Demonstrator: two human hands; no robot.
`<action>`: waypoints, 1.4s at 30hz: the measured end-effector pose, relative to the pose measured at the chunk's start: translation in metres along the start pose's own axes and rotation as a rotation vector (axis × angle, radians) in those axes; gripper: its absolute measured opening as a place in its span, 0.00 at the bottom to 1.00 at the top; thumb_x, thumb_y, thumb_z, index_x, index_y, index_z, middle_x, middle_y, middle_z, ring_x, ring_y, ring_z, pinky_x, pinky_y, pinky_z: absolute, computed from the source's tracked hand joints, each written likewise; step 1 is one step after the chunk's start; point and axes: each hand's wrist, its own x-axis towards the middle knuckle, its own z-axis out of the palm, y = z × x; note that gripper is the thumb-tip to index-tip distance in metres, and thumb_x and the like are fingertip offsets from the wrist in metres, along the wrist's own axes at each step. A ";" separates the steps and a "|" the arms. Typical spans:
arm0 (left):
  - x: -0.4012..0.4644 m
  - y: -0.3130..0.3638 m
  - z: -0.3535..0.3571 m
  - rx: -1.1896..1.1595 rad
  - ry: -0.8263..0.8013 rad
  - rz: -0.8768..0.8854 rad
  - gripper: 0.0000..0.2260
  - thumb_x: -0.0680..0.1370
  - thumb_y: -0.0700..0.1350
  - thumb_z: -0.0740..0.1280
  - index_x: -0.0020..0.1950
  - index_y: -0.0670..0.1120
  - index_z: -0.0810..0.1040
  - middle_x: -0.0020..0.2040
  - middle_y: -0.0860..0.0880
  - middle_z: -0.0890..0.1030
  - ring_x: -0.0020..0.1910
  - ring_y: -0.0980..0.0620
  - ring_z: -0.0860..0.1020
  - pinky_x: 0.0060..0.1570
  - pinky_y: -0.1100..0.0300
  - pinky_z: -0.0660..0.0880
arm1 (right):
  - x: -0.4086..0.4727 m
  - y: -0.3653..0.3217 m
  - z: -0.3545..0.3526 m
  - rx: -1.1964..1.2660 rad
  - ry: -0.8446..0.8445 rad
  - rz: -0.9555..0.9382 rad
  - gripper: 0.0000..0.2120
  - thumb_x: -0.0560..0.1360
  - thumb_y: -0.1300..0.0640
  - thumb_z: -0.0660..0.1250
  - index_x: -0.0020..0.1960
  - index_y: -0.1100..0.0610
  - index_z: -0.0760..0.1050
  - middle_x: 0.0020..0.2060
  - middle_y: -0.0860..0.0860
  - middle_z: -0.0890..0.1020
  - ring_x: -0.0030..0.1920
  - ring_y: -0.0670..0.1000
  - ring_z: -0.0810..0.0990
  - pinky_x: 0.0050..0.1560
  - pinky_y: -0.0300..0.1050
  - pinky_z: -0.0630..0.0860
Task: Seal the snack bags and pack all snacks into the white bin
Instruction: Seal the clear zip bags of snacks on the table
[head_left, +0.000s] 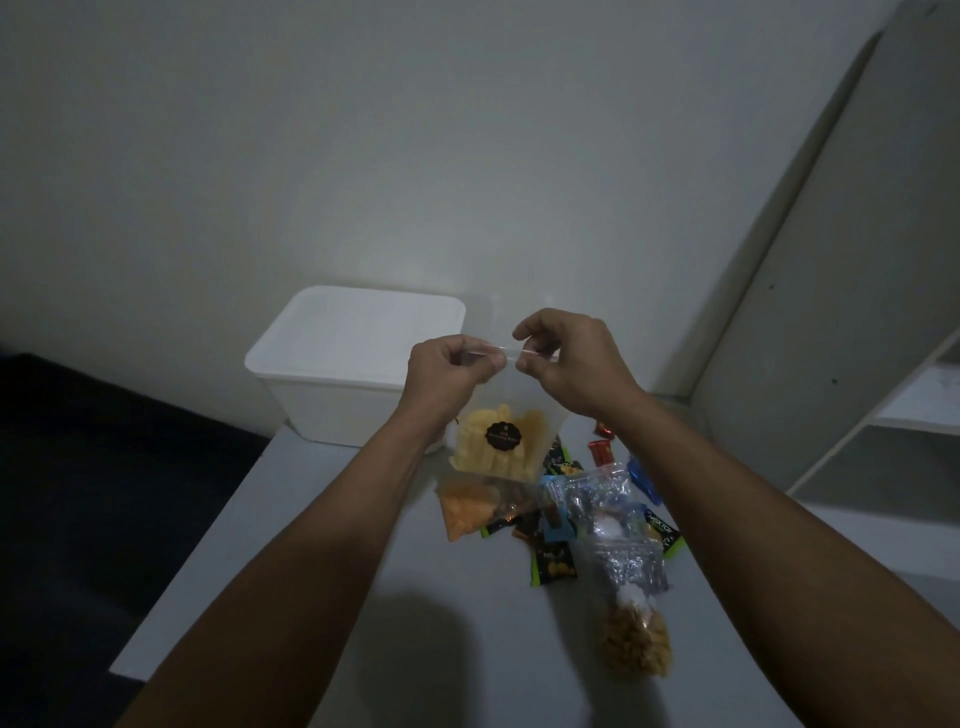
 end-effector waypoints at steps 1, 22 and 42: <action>-0.001 0.001 -0.001 -0.023 -0.008 -0.007 0.05 0.71 0.36 0.74 0.40 0.45 0.83 0.37 0.45 0.82 0.39 0.50 0.80 0.47 0.53 0.79 | 0.000 0.000 -0.001 0.004 0.009 0.008 0.12 0.72 0.58 0.75 0.54 0.54 0.80 0.41 0.47 0.83 0.43 0.48 0.81 0.49 0.49 0.80; 0.003 0.000 -0.010 -0.159 0.064 -0.034 0.08 0.72 0.32 0.72 0.36 0.43 0.82 0.33 0.48 0.82 0.36 0.50 0.80 0.48 0.49 0.81 | -0.006 0.007 -0.012 0.250 0.003 0.150 0.15 0.70 0.62 0.77 0.53 0.55 0.77 0.38 0.51 0.85 0.41 0.49 0.84 0.48 0.53 0.82; 0.006 0.012 -0.006 0.022 -0.097 0.065 0.10 0.68 0.34 0.76 0.45 0.45 0.83 0.43 0.46 0.85 0.40 0.55 0.82 0.39 0.64 0.78 | -0.006 0.011 -0.021 0.312 0.028 0.179 0.17 0.68 0.64 0.78 0.52 0.57 0.75 0.36 0.54 0.85 0.36 0.45 0.84 0.41 0.41 0.80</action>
